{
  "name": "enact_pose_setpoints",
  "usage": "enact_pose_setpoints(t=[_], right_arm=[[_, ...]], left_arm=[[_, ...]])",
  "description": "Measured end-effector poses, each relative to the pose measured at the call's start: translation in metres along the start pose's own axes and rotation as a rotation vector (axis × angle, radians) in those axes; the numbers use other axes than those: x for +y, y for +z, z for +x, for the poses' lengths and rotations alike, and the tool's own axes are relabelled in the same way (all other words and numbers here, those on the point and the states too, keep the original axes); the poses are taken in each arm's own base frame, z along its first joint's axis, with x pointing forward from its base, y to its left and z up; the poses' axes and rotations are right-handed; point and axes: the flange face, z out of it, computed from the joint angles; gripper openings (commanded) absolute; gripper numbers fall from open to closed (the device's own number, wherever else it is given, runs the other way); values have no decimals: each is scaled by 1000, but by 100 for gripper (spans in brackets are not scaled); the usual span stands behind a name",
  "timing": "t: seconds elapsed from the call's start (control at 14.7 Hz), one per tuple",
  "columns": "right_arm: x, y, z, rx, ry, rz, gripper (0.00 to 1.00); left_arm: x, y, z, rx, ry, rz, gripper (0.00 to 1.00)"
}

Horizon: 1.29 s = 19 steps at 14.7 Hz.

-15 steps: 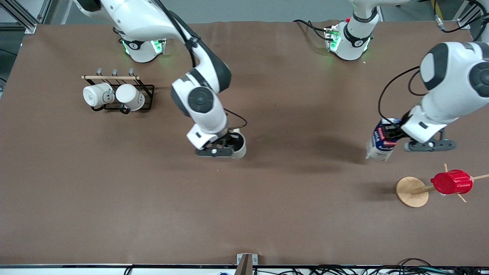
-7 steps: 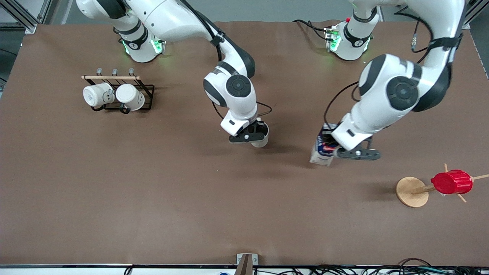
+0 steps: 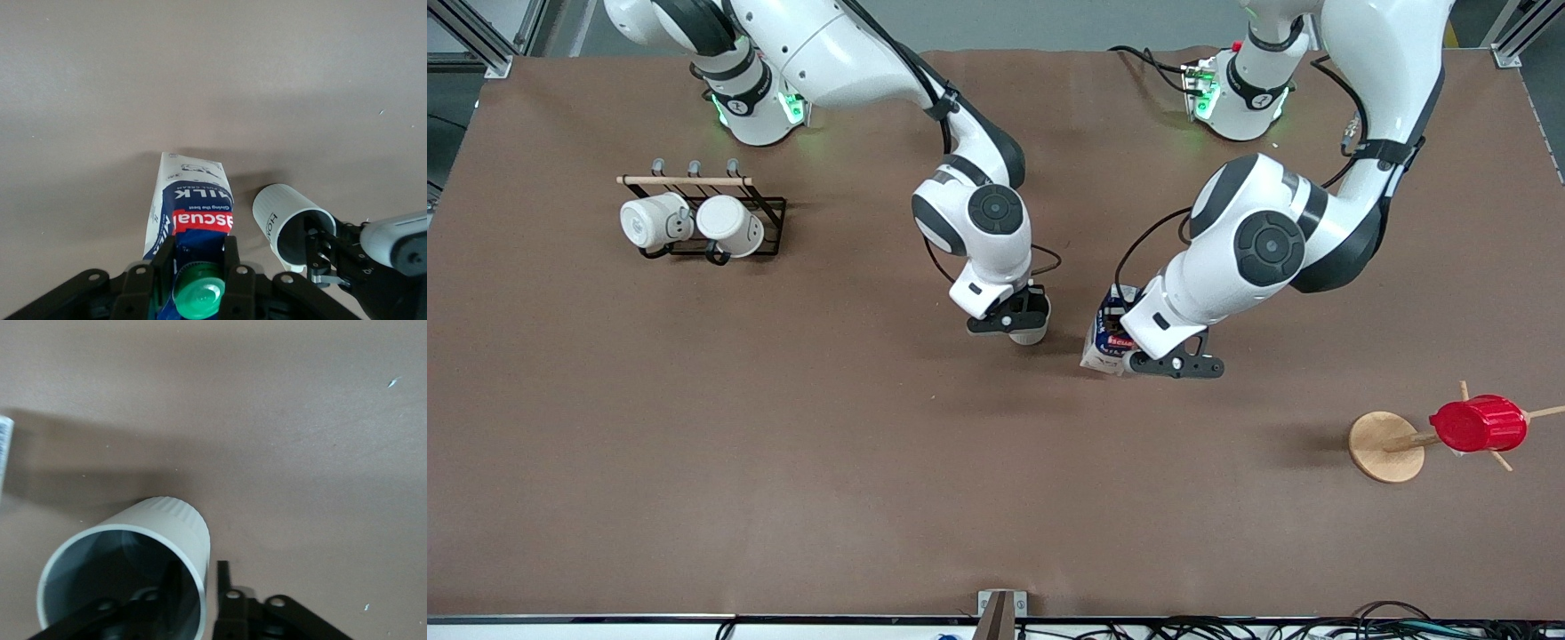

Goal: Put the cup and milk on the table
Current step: 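Carry the mug and milk carton toward the table center with both grippers, then release the mug with the right gripper and withdraw it to rest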

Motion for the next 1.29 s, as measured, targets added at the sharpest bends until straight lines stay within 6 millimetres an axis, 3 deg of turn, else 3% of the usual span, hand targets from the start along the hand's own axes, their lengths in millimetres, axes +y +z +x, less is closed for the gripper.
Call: enact_pose_setpoints(t=[0.14,0.27,0.34,0.48,0.61,0.75,0.88,1.09,1.29], right_arm=[[-2,-6,3,8,9,6,100],[1,-24,10,15,44,-2,100],[7,-44,16,23,62,-12,100],[35,-106,38,46,113,-28,100],[87,-178,62,58,193,-49,100],[159,-247,87,89,294,-52,100],[238,-304,105,120,365,-51,100],[336,-359,111,142,397,-65,100],[405,-403,93,115,438,-92,100]], left_arm=[[-3,8,3,-14,13,-2,7],[-4,14,4,-24,18,-3,7],[-1,16,2,-30,23,-6,7],[11,22,-4,-50,42,-12,7],[21,27,-10,-68,57,-15,7],[23,31,-13,-79,61,-14,8],[22,33,-14,-85,36,-11,8],[21,34,-13,-87,-7,-9,8],[22,35,-14,-91,-34,-7,8]])
